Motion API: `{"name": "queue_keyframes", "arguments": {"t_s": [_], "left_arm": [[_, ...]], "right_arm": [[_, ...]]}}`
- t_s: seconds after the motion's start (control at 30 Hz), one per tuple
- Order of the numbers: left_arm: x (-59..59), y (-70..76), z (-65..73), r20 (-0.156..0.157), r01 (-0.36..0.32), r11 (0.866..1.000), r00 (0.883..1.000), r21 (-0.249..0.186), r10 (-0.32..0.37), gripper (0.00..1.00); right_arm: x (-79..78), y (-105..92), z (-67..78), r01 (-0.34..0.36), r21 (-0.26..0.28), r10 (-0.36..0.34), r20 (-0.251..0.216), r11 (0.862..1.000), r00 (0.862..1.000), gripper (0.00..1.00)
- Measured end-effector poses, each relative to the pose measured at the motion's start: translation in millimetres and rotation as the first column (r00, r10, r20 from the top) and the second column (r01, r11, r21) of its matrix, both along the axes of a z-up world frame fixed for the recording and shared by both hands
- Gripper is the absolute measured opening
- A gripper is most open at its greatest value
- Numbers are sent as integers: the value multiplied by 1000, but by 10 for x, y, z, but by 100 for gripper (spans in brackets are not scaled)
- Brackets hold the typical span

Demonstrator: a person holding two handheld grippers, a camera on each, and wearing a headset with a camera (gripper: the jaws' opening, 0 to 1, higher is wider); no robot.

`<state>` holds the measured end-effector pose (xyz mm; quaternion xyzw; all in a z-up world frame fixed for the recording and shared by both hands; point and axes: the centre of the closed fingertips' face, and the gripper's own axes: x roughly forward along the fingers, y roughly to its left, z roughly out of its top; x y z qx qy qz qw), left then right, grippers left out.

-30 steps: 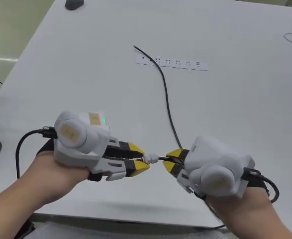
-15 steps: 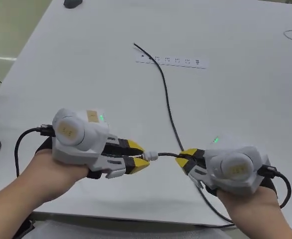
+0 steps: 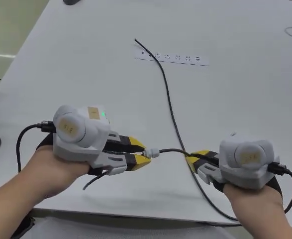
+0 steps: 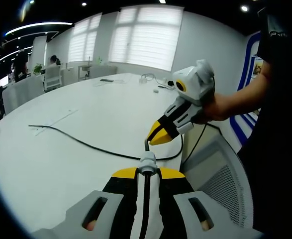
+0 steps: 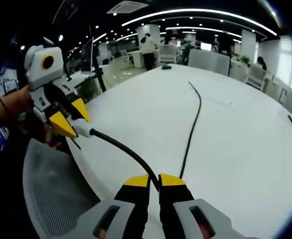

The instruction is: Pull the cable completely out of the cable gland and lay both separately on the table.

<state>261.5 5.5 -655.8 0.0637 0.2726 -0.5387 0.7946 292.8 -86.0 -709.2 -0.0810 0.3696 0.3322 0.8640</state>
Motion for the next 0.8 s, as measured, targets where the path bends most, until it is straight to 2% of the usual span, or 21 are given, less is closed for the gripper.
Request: {"name": "queue_keyframes", "arguments": {"t_s": [0.13,0.27,0.37,0.5,0.6,0.67,0.73,0.8], "left_arm": [[-15,10,-28,1,2,1000,1000,12,-2,15],[-42,-10,-50,-2,10,1000,1000,18,-10,15],[-58,-33,-61,-3,13,1000,1000,25,-13,15],[-56,-30,-66,-3,12,999,1000,29,-12,15],[-55,-21,-74,1,15,999,1000,35,-15,15],[-60,-24,-73,2,15,999,1000,35,-15,15],[-62,-39,-73,0,15,999,1000,31,-15,15],[-66,-59,-78,-1,17,999,1000,31,-17,15]], "right_arm": [[12,-55,-84,30,-10,-30,-20,1000,999,1],[18,-95,-170,46,-42,-47,-30,998,998,1],[17,-110,-214,75,-35,-77,-57,997,995,1],[12,-102,-194,55,-60,-56,-28,997,998,2],[26,-130,-135,31,-78,-30,15,996,999,2],[61,-154,-77,13,-97,-7,69,995,998,3],[42,-168,-84,3,-113,5,68,994,998,3],[58,-196,-64,-6,-136,19,95,991,995,4]]}}
